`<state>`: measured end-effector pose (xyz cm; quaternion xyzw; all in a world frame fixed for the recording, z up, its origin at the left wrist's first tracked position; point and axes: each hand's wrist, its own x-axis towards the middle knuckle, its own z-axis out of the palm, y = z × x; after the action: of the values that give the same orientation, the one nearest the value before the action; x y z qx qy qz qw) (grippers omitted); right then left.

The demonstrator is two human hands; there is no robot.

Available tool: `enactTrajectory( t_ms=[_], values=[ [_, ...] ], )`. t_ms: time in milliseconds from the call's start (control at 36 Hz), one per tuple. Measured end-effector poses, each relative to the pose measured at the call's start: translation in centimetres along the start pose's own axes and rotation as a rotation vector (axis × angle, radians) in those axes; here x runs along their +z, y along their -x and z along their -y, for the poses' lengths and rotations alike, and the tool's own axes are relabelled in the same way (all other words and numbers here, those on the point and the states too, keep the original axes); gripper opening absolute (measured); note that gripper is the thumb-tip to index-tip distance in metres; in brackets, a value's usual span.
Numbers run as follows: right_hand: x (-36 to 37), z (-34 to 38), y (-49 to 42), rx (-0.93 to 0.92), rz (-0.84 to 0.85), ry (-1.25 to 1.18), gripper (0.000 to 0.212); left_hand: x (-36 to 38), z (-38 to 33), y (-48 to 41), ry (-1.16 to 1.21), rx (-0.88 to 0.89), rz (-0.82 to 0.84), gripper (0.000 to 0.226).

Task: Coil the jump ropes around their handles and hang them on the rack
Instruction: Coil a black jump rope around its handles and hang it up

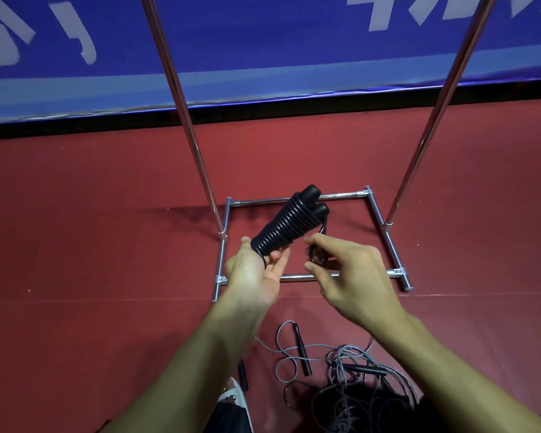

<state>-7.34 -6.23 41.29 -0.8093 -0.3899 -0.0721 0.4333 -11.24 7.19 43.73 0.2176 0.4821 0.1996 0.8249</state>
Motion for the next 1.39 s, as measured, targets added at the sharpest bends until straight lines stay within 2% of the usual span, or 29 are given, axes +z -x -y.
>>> enactTrajectory(
  t_ms=[139, 194, 250, 278, 333, 444, 583, 667, 722, 778, 833, 861, 944, 1000, 1083, 1167, 1389],
  values=[
    [-0.6, -0.4, -0.3, 0.008, 0.252, 0.022, 0.045, 0.0, 0.0, -0.3, 0.009, 0.003, -0.011, 0.025],
    [-0.6, -0.7, -0.4, 0.008, 0.269, 0.068, 0.033, -0.1, 0.2, -0.4, -0.004, 0.005, -0.006, 0.026],
    [-0.5, -0.9, -0.5, 0.015, 0.228, 0.151, 0.016, -0.1, 0.4, -0.2, -0.021, -0.003, 0.011, 0.026],
    [-0.5, -1.0, -0.5, 0.006, 0.208, 0.197, 0.015, 0.0, 0.5, -0.1, -0.031, -0.002, 0.020, 0.026],
    [-0.5, -0.9, -0.5, -0.042, 0.149, 0.302, 0.016, 0.1, 0.7, 0.1, -0.045, 0.009, 0.038, 0.025],
    [-0.6, -1.1, -0.5, -0.182, -0.021, 0.480, 0.034, 0.5, 0.7, 0.4, -0.035, 0.032, 0.087, 0.030],
    [-0.5, -0.4, -0.5, -0.162, -0.179, 0.614, 0.025, 0.6, 0.9, 0.7, -0.074, 0.049, 0.130, 0.030],
    [-0.1, 0.1, -0.3, -0.106, -0.232, 0.593, 0.016, 0.6, 1.1, 0.5, -0.120, 0.073, 0.130, 0.027],
    [-0.1, 0.4, -0.4, -0.058, -0.261, 0.462, 0.018, 0.6, 1.2, 0.3, -0.167, 0.110, 0.142, 0.026],
    [-0.4, 0.3, -0.3, -0.177, -0.191, 0.519, 0.009, 0.6, 1.4, 0.1, -0.212, 0.172, 0.180, 0.023],
    [-0.7, -0.2, 0.0, -0.295, -0.033, 0.646, 0.018, 0.5, 1.6, 0.0, -0.263, 0.241, 0.234, 0.019],
    [-0.8, -0.5, 0.0, -0.289, 0.043, 0.662, 0.021, 0.5, 1.7, -0.1, -0.291, 0.273, 0.253, 0.017],
    [-1.0, -0.5, 0.1, -0.168, 0.174, 0.633, 0.027, 0.2, 2.1, -0.5, -0.390, 0.320, 0.299, 0.014],
    [-1.1, -0.4, 0.0, -0.118, 0.187, 0.584, 0.026, 0.1, 2.2, -0.3, -0.434, 0.358, 0.323, 0.009],
    [-1.4, -0.3, -0.2, -0.048, 0.214, 0.470, 0.024, -0.3, 2.1, -0.2, -0.485, 0.500, 0.382, 0.017],
    [-1.1, -0.3, 0.1, 0.060, 0.190, 0.366, 0.026, -0.4, 2.1, -0.1, -0.572, 0.654, 0.454, 0.015],
    [-0.6, 0.3, 0.3, 0.335, 0.074, 0.055, 0.021, -0.4, 2.1, -0.8, -0.768, 0.965, 0.483, 0.020]
  ],
)
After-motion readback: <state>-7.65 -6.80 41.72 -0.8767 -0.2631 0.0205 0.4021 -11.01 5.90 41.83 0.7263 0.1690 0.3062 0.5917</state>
